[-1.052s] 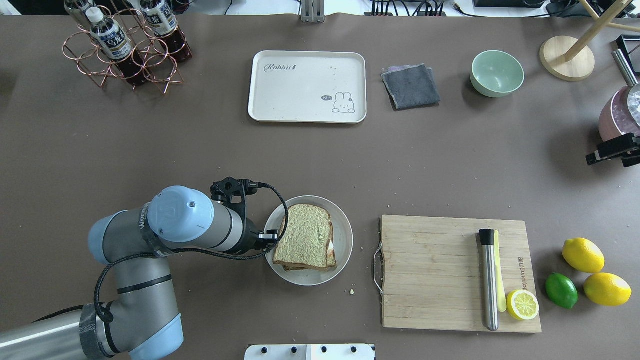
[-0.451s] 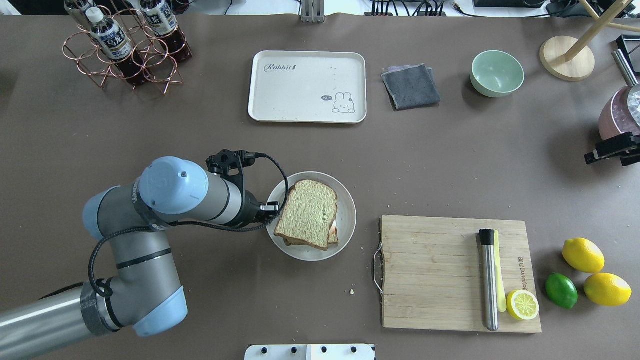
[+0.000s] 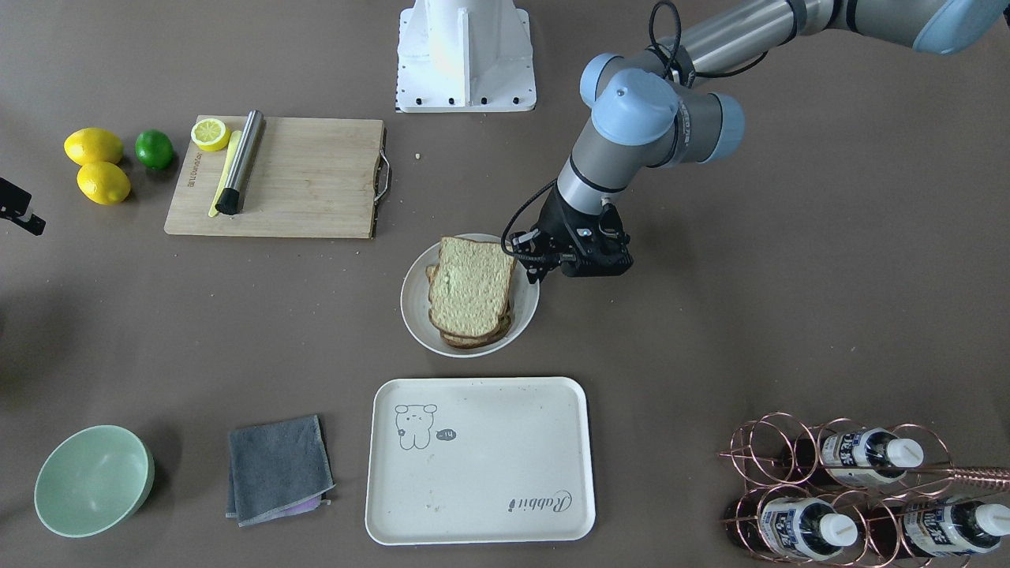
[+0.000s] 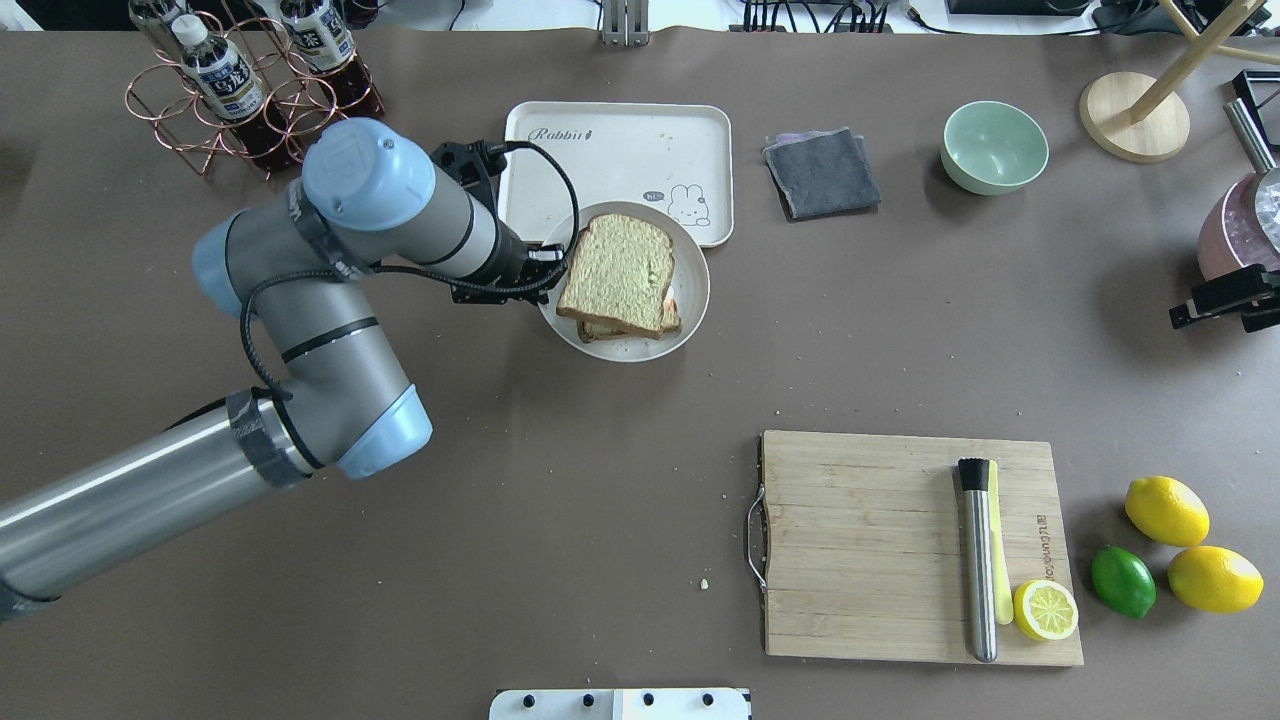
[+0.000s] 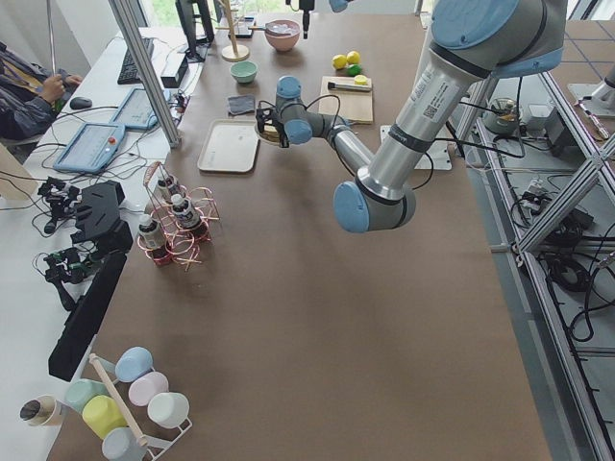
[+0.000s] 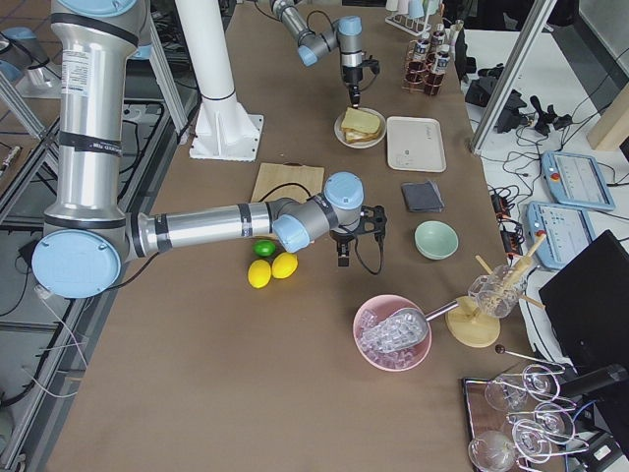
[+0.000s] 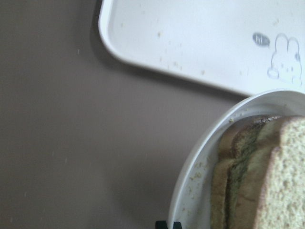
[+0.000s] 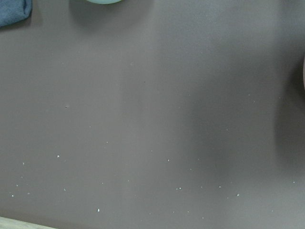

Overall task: Make sandwich and place on tray
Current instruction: 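Slide the plate with the left gripper onto the white Rabbit tray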

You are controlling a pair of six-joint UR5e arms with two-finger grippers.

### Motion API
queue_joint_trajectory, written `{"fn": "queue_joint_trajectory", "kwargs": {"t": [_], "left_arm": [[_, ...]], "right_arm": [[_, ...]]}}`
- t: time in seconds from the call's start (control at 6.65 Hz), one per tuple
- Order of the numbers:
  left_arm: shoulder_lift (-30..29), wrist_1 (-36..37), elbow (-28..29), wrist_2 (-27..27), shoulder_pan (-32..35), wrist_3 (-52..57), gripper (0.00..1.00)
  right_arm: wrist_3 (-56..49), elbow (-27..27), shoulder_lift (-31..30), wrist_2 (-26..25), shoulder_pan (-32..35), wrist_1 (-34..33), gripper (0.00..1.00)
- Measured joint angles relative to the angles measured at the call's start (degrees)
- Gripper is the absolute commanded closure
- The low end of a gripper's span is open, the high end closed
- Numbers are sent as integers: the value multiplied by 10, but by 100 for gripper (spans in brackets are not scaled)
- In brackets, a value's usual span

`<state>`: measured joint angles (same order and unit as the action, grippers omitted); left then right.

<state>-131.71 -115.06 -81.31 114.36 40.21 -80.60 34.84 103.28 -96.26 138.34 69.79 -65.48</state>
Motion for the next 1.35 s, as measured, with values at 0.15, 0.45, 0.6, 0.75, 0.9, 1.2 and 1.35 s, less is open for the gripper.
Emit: {"fn": "queue_joint_trajectory", "kwargs": {"t": [0.15,0.45,0.6,0.75,0.9,1.2,1.35], "left_arm": [[-43,-28,83,20,31,6,100],[-112,-124,246,34,62,16,100],[-142,-152,302,33,66,19,100],[-160,-165,333,33,67,20,100],[-165,-179,347,27,67,20,100],[-165,-197,359,15,65,20,29],[-164,-201,357,13,65,19,24]], "right_arm": [[1,0,0,0,0,0,0],[4,1,0,1,0,2,0],[5,1,1,1,-1,1,0],[5,1,2,1,-1,1,0],[5,1,3,2,-1,2,0],[5,1,5,2,-2,1,0],[7,5,6,2,-3,1,0]]}}
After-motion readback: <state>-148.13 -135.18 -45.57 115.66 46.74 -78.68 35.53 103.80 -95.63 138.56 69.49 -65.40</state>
